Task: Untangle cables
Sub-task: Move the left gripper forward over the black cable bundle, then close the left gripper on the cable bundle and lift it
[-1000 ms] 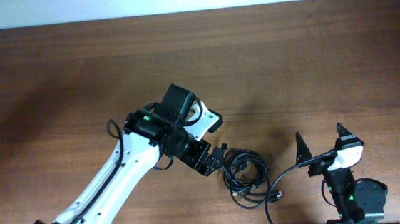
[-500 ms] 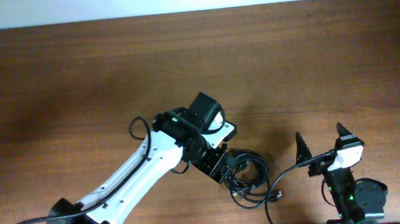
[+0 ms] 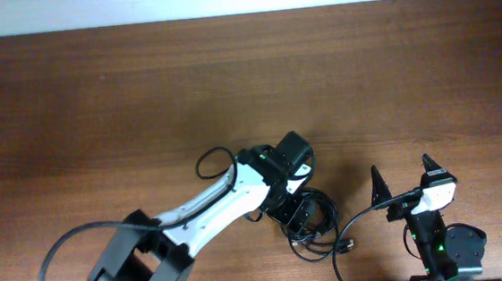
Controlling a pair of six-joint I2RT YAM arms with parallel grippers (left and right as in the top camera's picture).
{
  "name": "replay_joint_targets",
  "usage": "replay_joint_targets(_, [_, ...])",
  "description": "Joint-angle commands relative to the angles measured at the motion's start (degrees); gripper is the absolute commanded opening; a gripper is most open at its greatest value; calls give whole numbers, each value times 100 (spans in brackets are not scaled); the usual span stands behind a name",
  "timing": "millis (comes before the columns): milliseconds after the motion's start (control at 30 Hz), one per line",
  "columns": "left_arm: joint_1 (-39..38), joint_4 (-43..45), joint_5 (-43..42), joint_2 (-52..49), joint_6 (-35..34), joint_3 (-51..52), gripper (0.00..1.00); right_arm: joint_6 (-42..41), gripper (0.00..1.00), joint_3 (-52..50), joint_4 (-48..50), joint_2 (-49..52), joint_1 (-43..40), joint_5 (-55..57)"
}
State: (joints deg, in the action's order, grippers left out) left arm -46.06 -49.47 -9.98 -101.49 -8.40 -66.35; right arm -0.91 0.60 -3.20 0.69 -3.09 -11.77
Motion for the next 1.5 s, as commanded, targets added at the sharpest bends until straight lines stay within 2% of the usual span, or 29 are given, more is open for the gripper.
replay_joint_targets(0, [-7, 83, 232, -317, -293, -98, 99, -22, 99, -28, -46, -48, 46, 87])
replay_joint_targets(133, [-9, 85, 232, -555, -317, -98, 99, -22, 99, -28, -44, -48, 46, 87])
replay_joint_targets(267, [-17, 109, 234, -739, -800, -98, 99, -20, 99, -28, -46, -48, 46, 87])
replay_joint_targets(500, [-208, 540, 234, -748, -874, -98, 98, -22, 99, -28, -46, -48, 46, 87])
replay_joint_targets(533, [-249, 619, 238, -748, -874, -98, 95, -22, 99, -28, -44, -48, 46, 87])
replay_joint_targets(567, [-273, 686, 238, -748, -874, -98, 88, -22, 99, -28, -46, -48, 46, 87])
replay_joint_targets(633, [-337, 892, 236, -748, -874, -98, 61, -22, 99, -28, -46, -48, 46, 87])
replay_joint_targets(667, [-358, 981, 236, -748, -874, -98, 56, -22, 99, -28, -44, -48, 46, 87])
replay_joint_targets(833, [-382, 1169, 236, -748, -874, -98, 46, -22, 99, -28, -44, -48, 46, 87])
replay_joint_targets(1000, [-382, 1174, 236, -748, -872, -98, 18, -22, 99, -28, -46, -48, 46, 87])
replay_joint_targets(1133, [-382, 1145, 234, -748, -870, -98, 0, -22, 99, -28, -44, -48, 46, 87])
replay_joint_targets(1400, [-374, 1043, 262, -507, -863, -476, 0, -20, 99, -28, -44, -48, 46, 87])
replay_joint_targets(1467, [-356, 1014, 509, -297, -848, -577, 0, -22, 99, -28, -46, -48, 46, 87])
